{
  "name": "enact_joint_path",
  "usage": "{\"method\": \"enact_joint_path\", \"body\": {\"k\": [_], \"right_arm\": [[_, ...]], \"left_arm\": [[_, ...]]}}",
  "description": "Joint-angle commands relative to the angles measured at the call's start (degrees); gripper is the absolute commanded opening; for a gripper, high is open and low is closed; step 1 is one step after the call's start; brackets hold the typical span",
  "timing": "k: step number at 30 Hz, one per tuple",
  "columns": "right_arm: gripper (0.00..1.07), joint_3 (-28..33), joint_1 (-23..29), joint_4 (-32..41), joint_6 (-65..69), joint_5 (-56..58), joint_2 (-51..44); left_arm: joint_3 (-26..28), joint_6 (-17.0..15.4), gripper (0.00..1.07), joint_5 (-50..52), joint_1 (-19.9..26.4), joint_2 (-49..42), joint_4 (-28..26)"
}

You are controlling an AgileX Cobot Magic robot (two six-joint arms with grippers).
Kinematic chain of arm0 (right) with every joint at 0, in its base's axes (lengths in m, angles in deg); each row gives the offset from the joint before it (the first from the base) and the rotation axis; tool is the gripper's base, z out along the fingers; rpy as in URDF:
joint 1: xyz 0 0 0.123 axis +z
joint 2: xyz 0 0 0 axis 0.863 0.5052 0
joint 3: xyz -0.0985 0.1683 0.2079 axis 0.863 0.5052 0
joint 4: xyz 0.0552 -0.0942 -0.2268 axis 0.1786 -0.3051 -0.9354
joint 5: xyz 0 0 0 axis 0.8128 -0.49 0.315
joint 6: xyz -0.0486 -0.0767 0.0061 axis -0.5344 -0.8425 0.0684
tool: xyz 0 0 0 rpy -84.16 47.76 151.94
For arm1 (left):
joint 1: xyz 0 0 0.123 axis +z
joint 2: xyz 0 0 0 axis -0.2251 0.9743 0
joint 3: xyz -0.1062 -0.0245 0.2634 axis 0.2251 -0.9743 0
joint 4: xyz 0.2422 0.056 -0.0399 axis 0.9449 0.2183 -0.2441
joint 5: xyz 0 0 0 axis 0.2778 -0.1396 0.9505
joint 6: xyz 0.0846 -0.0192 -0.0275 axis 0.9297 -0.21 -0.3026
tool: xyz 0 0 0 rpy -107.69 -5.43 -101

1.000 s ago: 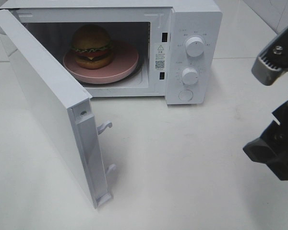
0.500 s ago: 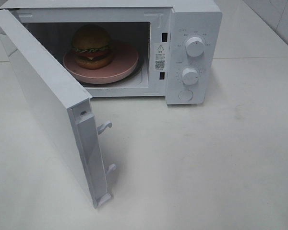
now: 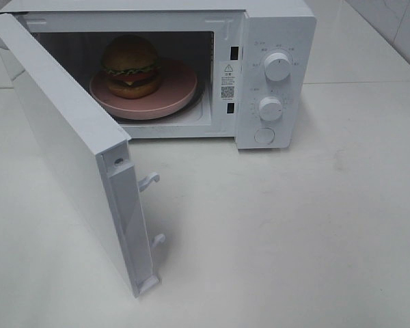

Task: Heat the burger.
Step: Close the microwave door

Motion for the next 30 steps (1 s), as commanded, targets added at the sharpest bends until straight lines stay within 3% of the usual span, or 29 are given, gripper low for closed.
{"method": "enact_joint_path", "body": {"k": [1, 11, 22, 30], "right_arm": [[0.76, 1.4, -4.4, 1.8, -0.4, -0.5, -3.4], [0.76, 10.7, -13.3, 2.3, -2.1, -2.9, -14.8], [0.76, 10.7, -17.8, 2.7, -2.3, -2.9, -25.8], [0.76, 10.7, -17.8, 2.7, -2.3, -2.9, -26.2]], "left_arm": [[0.0, 0.2, 0.98, 0.5, -0.2, -0.9, -0.1], [0.0, 0.2, 0.98, 0.5, -0.2, -0.9, -0.1], [0.0, 0.2, 0.98, 0.5, -0.2, -0.9, -0.1], [0.0, 0.2, 0.98, 0.5, -0.1, -0.6, -0.1]]}}
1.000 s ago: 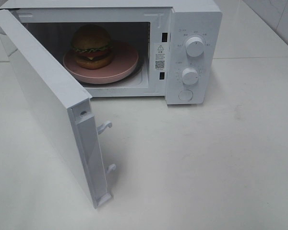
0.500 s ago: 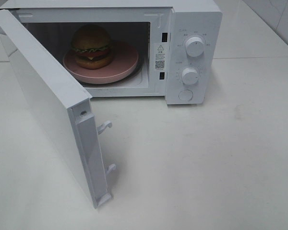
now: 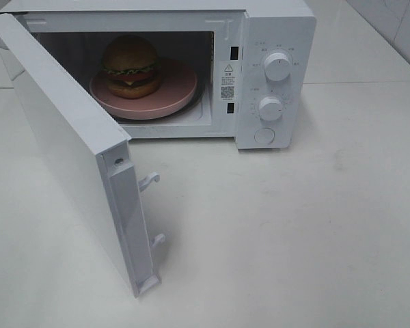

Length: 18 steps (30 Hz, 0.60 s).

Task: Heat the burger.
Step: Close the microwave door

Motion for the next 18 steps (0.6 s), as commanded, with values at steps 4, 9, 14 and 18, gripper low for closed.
{"method": "enact_joint_path", "body": {"k": [4, 9, 14, 18], "right_arm": [[0.76, 0.2, -0.3, 0.1, -0.7, -0.3, -1.5], [0.75, 0.2, -0.3, 0.1, -0.7, -0.3, -1.5], [0.75, 0.2, -0.3, 0.1, -0.7, -0.3, -1.5], [0.75, 0.2, -0.3, 0.1, -0.7, -0.3, -1.5]], "left_arm": [[0.0, 0.2, 0.98, 0.5, -0.1, -0.3, -0.1], [0.0, 0.2, 0.98, 0.5, -0.1, -0.3, -0.1], [0.0, 0.2, 0.98, 0.5, -0.1, -0.3, -0.1], [0.0, 0.2, 0.98, 0.5, -0.1, -0.3, -0.1]]}}
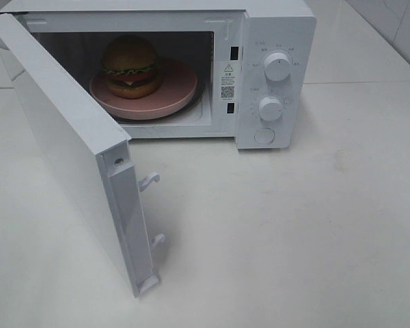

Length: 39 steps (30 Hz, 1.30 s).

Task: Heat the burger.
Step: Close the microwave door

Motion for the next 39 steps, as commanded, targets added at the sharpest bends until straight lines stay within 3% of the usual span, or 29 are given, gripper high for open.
{"method": "enact_joint_path", "body": {"k": [1, 30, 35, 37, 38, 39], "right_arm": [[0.75, 0.2, -0.3, 0.1, -0.7, -0.3, -1.5], [0.75, 0.2, -0.3, 0.1, -0.7, -0.3, -1.5], [0.75, 0.2, -0.3, 0.1, -0.7, -0.3, -1.5], [0.75, 0.2, -0.3, 0.1, -0.7, -0.3, -1.5], [0.75, 0.2, -0.3, 0.1, -0.7, -0.3, -1.5], [0.75, 0.2, -0.3, 0.1, -0.7, -0.3, -1.5]], "left_arm": [[0.0, 0.2, 0.98, 0.5, -0.1, -0.3, -0.1], [0.9, -0.3, 0.97, 1.8, -0.1, 0.1, 0.7], [1.6, -0.2, 0.88, 7.2, -0.1, 3.6, 0.9], [1.6, 0.2, 0.78, 9.6, -0.1, 7.4, 1.0], [1.6, 0.2, 0.78, 9.6, -0.1, 7.4, 1.0], [1.6, 0.8, 0.68, 10.8, -0.1, 10.0, 1.0]]}}
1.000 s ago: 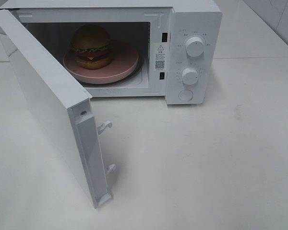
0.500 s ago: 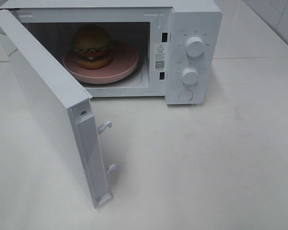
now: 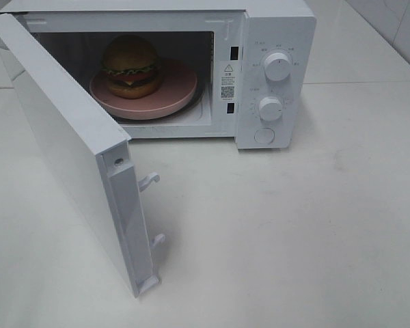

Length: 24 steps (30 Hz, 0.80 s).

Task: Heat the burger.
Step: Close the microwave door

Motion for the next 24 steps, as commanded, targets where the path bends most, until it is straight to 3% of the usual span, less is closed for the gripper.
{"method": "enact_joint_path", "body": {"k": [1, 4, 5, 6, 7, 8, 9, 10, 14, 16, 19, 21, 24], "right_arm": [[0.75, 0.2, -0.3, 0.1, -0.7, -0.3, -1.5], [0.75, 0.2, -0.3, 0.1, -0.7, -0.3, -1.5], [0.75, 0.2, -0.3, 0.1, -0.7, -0.3, -1.5], [0.75, 0.2, -0.3, 0.1, -0.7, -0.3, -1.5], [0.75, 0.2, -0.3, 0.1, -0.7, -0.3, -1.5], [0.75, 0.2, -0.3, 0.1, -0.7, -0.3, -1.5], [0.75, 0.2, -0.3, 0.1, -0.7, -0.3, -1.5], [0.75, 0.2, -0.3, 0.1, -0.7, -0.3, -1.5], [0.75, 0.2, -0.3, 0.1, -0.7, -0.3, -1.5], [0.75, 0.2, -0.3, 0.1, -0.7, -0.3, -1.5], [0.75, 0.2, -0.3, 0.1, -0.7, -0.3, -1.5], [0.75, 0.2, -0.3, 0.1, -0.7, -0.3, -1.5], [0.75, 0.2, -0.3, 0.1, -0.7, -0.3, -1.5]], "left_arm": [[0.4, 1.2, 0.64, 3.4, -0.1, 4.2, 0.1], [0.4, 1.3, 0.56, 4.4, -0.1, 6.9, 0.1], [0.4, 1.3, 0.47, 6.0, -0.1, 10.0, 0.1], [0.4, 1.3, 0.31, 7.4, -0.1, 13.3, 0.1], [0.4, 1.3, 0.31, 7.4, -0.1, 13.3, 0.1], [0.4, 1.3, 0.2, 8.3, -0.1, 14.6, 0.1], [0.4, 1.3, 0.2, 8.3, -0.1, 14.6, 0.1], [0.3, 1.3, 0.0, 10.3, -0.1, 17.5, -0.2], [-0.4, 2.3, 0.0, 16.0, -0.1, 21.4, -0.9], [-2.5, 6.6, 0.0, 25.2, -0.1, 25.4, -3.5], [-3.3, 7.8, 0.0, 28.2, -0.1, 26.2, -4.5], [-6.7, 12.1, 0.0, 39.0, -0.1, 29.7, -8.9], [-9.1, 13.8, 0.0, 45.9, -0.1, 32.7, -10.3]]}}
